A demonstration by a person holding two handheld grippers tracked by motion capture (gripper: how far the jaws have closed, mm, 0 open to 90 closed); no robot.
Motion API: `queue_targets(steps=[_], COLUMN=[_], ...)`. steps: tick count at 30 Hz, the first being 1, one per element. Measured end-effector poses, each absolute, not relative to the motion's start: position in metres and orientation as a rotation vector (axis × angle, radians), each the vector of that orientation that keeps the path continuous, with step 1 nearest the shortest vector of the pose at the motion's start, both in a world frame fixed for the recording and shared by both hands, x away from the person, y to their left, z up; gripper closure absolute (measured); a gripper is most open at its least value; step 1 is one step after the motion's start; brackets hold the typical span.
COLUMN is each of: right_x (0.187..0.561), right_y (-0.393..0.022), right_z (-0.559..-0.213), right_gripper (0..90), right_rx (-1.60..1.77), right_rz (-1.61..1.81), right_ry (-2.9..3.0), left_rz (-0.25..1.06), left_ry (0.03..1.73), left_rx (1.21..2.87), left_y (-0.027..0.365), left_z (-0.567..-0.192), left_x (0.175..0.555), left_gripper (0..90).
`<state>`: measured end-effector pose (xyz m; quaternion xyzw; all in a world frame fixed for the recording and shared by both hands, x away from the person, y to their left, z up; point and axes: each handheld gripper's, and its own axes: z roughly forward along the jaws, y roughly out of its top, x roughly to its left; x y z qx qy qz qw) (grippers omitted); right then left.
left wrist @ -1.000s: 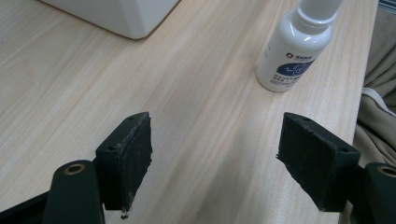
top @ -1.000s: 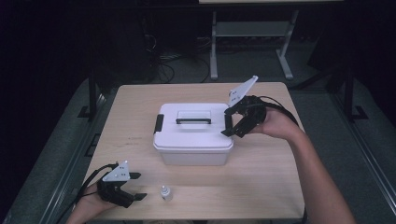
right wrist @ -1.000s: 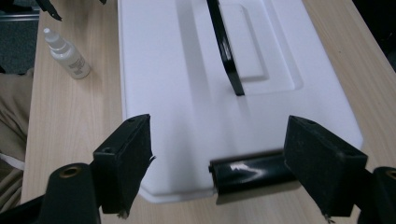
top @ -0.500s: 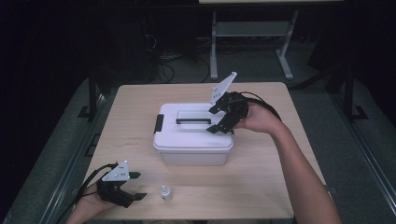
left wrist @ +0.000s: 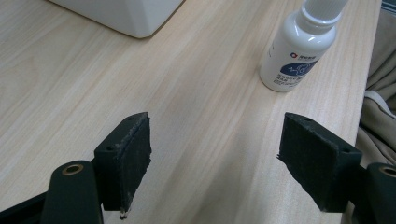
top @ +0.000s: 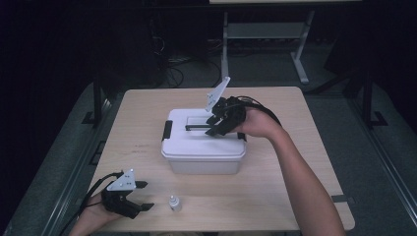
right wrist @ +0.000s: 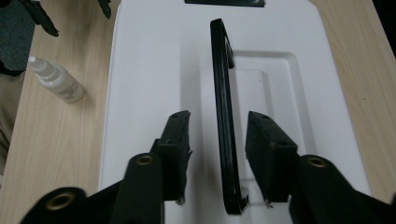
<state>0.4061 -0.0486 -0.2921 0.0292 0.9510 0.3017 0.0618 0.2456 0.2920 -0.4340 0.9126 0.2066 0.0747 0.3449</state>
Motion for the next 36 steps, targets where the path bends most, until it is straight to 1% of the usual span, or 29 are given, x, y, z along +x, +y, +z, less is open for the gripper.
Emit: queue_targets(steps=[7, 11, 16, 25, 36], right_x=[0.412, 0.416, 0.421, 0.430, 0.431], right_y=[-0.039, -0.039, -0.037, -0.032, -0.030], right_z=[-0.293, -0.290, -0.289, -0.298, -0.299], right_gripper=[75.3, 77.4, 77.4, 79.4, 82.3], right_rx=[0.071, 0.083, 0.096, 0.111, 0.085], right_rz=[0.903, 0.898, 0.887, 0.903, 0.915], right_ry=[2.883, 2.878, 2.883, 2.901, 2.909], left_rz=[0.198, 0.202, 0.203, 0.196, 0.190], left_ry=[0.545, 0.546, 0.545, 0.555, 0.552], left_rx=[2.362, 2.356, 2.357, 2.351, 2.352], left_y=[0.293, 0.294, 0.295, 0.296, 0.294], left_z=[-0.433, -0.433, -0.433, -0.435, -0.435], left_x=[0.245, 0.245, 0.245, 0.246, 0.246], left_gripper=[24.8, 24.8, 24.8, 24.8, 24.8])
